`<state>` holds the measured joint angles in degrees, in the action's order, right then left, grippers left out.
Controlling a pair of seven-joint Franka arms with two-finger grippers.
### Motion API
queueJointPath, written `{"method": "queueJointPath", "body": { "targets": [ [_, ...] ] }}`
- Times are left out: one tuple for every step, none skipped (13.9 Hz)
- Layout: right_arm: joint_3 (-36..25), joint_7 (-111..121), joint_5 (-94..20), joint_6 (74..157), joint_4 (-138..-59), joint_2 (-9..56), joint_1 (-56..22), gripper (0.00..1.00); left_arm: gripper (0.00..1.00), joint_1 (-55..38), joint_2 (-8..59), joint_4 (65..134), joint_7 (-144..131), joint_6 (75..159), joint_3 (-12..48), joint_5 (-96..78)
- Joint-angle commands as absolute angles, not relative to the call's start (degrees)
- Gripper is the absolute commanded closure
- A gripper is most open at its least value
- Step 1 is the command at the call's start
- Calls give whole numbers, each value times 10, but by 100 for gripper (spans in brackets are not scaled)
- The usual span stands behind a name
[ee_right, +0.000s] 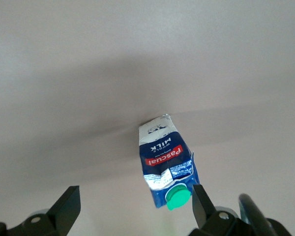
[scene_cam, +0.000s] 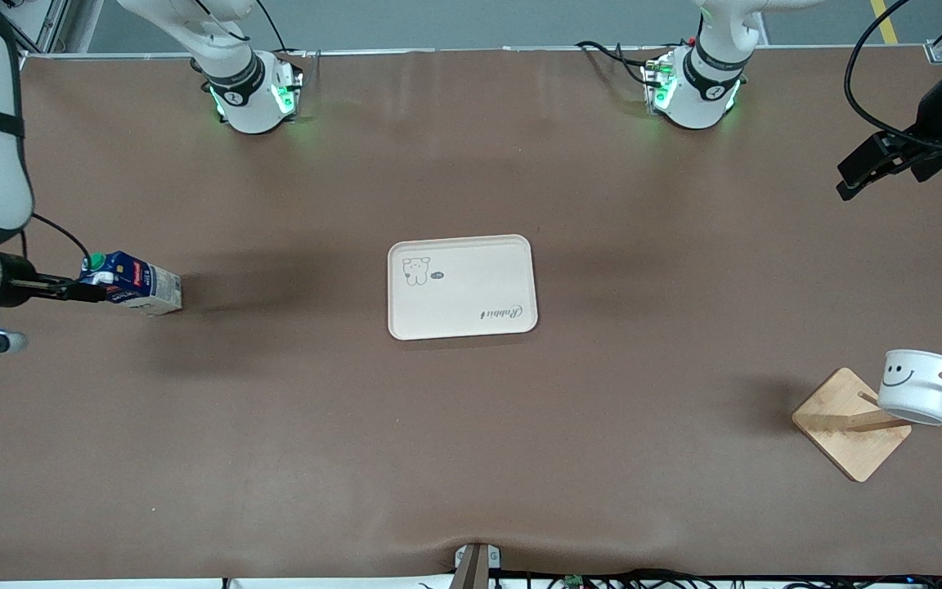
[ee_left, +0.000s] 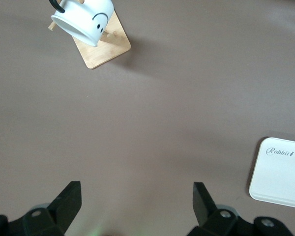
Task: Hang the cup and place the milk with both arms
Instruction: 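Lower the milk carton onto the table with the right gripper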
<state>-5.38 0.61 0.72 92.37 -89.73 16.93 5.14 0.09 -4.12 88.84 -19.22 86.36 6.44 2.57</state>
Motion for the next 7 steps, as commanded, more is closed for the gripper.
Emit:
{"method": "queueJointPath", "body": {
  "targets": [
    [-54, 11, -21, 854, -808, 208, 52, 0, 0, 4, -48, 892, -185, 863, 66, 20],
    [-54, 5, -45, 851, -805, 207, 51, 0, 0, 4, -48, 892, -185, 863, 66, 20],
    [-54, 2, -48, 843, -806, 201, 42, 0, 0, 4, -48, 892, -185, 863, 66, 20],
    [-55, -10, -46, 823, -806, 200, 28, 0, 0, 4, -48, 892, -185, 863, 66, 20],
    [-55, -31, -46, 807, -805, 195, 26, 0, 0, 4, -48, 892, -184, 863, 66, 20],
    [-54, -50, -46, 796, -806, 191, 23, 0, 0, 4, -48, 892, -184, 863, 66, 20],
    [-54, -56, -45, 781, -807, 189, 19, 0, 0, 4, -47, 892, -185, 863, 67, 20]
  ]
}}
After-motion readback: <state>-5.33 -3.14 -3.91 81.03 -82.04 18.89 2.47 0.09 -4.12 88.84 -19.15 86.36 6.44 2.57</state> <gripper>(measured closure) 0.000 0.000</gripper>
